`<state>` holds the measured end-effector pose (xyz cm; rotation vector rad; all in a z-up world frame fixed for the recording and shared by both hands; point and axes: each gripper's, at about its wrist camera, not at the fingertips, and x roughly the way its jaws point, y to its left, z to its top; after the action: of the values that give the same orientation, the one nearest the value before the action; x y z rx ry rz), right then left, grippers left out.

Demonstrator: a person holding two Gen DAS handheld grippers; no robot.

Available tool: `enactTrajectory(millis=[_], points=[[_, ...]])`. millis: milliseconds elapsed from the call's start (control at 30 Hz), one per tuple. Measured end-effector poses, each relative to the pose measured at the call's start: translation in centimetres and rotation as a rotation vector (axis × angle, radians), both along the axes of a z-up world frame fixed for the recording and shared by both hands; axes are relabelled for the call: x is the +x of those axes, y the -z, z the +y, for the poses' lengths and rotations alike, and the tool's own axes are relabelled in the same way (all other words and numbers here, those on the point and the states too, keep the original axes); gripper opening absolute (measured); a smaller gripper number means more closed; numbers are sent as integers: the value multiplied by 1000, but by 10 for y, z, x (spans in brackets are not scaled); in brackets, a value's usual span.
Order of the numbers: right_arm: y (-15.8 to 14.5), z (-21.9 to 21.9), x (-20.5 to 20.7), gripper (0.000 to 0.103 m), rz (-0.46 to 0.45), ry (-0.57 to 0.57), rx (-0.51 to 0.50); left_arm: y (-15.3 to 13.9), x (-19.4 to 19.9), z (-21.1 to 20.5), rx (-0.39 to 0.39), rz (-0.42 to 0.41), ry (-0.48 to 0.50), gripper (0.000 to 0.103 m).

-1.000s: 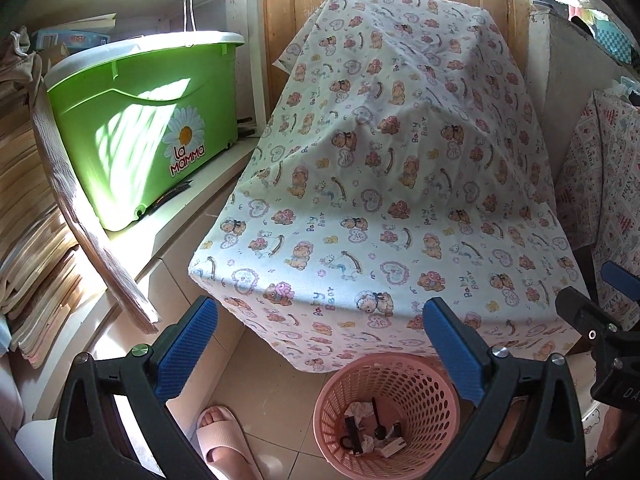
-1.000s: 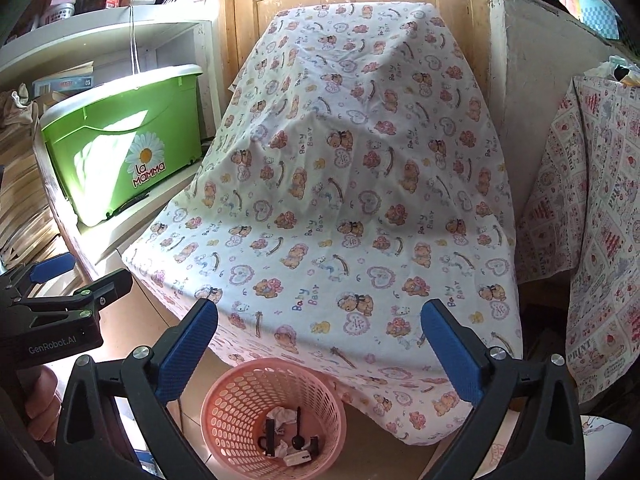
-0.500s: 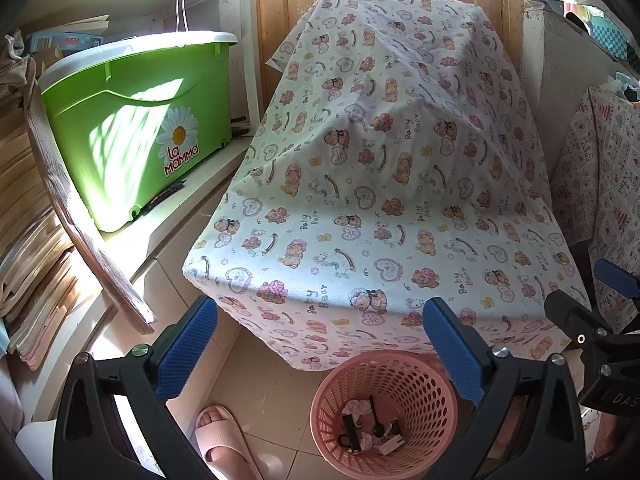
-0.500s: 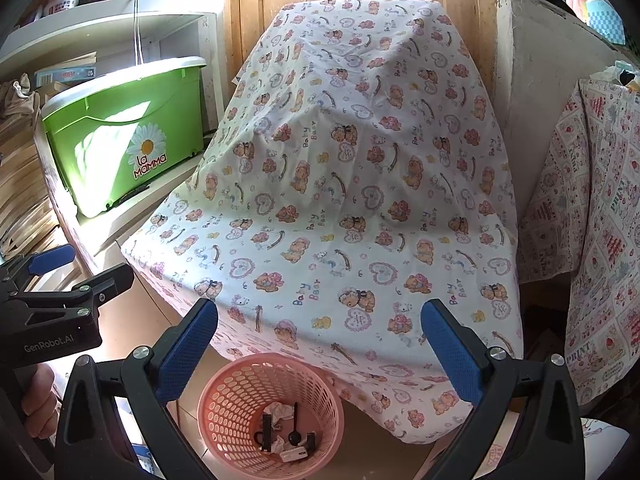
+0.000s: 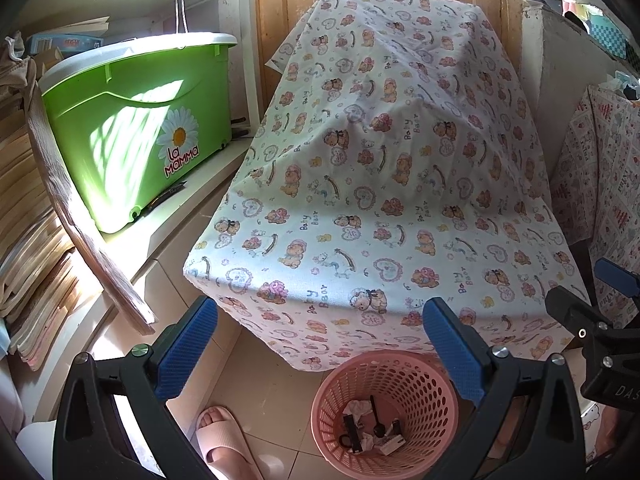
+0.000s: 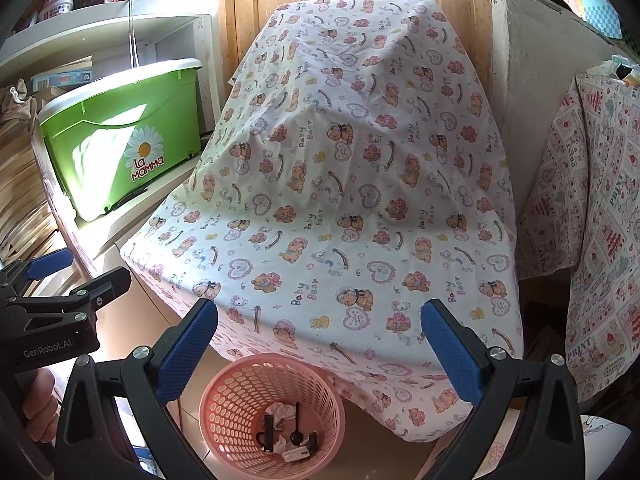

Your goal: Collect trash

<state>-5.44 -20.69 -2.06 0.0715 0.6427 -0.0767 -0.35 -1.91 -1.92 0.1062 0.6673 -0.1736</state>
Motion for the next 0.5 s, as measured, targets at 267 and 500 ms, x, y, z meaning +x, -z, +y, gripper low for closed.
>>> enactTrajectory(millis=[267, 500], points=[[1, -6, 1, 103, 5, 20, 26, -1, -1, 0, -5, -7, -1, 101], [2, -9, 2, 103, 9, 26, 35, -1, -2, 1, -10, -11, -4, 101]])
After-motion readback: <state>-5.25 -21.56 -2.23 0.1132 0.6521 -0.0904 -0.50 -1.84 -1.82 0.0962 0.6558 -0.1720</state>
